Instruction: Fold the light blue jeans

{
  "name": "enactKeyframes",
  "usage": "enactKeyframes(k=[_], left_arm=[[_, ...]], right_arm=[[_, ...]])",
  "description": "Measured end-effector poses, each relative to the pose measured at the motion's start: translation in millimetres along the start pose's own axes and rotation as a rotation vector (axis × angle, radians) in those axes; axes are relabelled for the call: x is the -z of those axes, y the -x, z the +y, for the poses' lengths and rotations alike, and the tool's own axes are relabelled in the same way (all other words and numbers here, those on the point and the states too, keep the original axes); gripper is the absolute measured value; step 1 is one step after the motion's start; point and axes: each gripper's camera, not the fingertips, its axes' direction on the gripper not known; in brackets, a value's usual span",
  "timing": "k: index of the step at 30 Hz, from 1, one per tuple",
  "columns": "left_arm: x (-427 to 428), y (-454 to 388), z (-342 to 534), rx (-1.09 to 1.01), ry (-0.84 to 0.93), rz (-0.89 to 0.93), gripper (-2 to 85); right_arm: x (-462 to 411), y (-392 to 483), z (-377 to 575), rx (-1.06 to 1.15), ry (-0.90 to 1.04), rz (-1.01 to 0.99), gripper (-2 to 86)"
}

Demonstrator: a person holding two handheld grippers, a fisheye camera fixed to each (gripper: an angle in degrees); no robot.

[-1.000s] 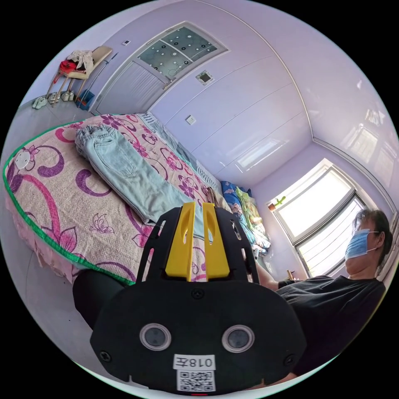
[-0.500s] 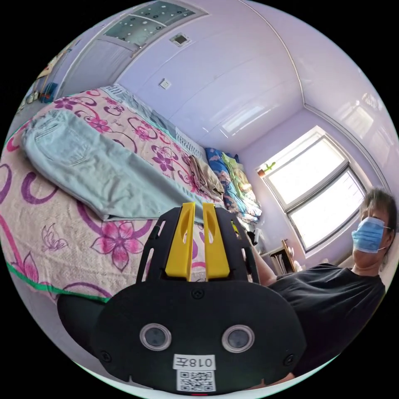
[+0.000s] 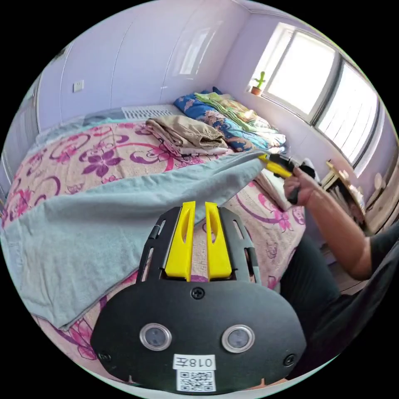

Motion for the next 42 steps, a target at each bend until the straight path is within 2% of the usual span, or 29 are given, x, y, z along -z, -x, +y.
enactKeyframes(k=[2,5,9,12,14,18,20,23,25,28,31,37,42], left_arm=[[7.5,-56.8,1.4,-0.178,-0.052,-0.234,7.4],[-6.5,-114.8,0.5,-0.37,0.021,-0.471,11.4],[-30.6,-152.6,-19.0,-0.437,0.095,-0.646,12.9],[-57.1,-173.4,-40.4,-0.509,0.19,-0.756,8.4],[-77.0,-186.6,-54.0,-0.547,0.271,-0.851,2.5],[-52.1,-209.8,-81.8,-0.572,0.272,-0.78,0.1],[-4.5,-221.6,-103.9,-0.549,0.228,-0.72,-0.3],[20.0,-243.2,-108.2,-0.605,0.287,-0.627,-0.4],[-2.8,-255.0,-94.6,-0.661,0.388,-0.585,-0.4],[-53.3,-270.9,-65.2,-0.744,0.48,-0.643,-0.4],[-69.7,-276.8,-56.5,-0.734,0.471,-0.699,-0.4],[-44.3,-270.7,-62.7,-0.626,0.405,-0.661,-0.4],[-79.8,-252.3,-34.3,-0.626,0.459,-0.657,-0.6]], right_arm=[[-1.6,21.2,-5.7,0.058,0.023,-0.009,2.9],[-5.7,51.7,-10.4,0.144,0.055,-0.036,2.9],[-11.2,83.6,-7.8,0.191,0.073,-0.085,2.8],[-11.3,99.9,-1.9,0.199,0.067,-0.113,2.8],[-10.8,105.8,0.3,0.193,0.063,-0.129,2.8],[-16.2,119.1,-3.5,0.221,0.086,-0.111,2.8],[-14.7,125.2,-5.7,0.267,0.092,-0.109,2.7],[-9.2,114.6,5.5,0.313,0.133,-0.111,2.7],[-10.0,67.7,28.0,0.166,0.199,-0.019,2.7],[-14.1,13.5,58.2,-0.014,0.222,0.055,2.7],[-19.1,4.6,74.0,-0.079,0.186,0.032,2.7],[-27.3,69.1,77.9,0.118,0.142,-0.064,2.7],[-49.7,47.5,96.9,-0.083,0.146,-0.006,2.7]])
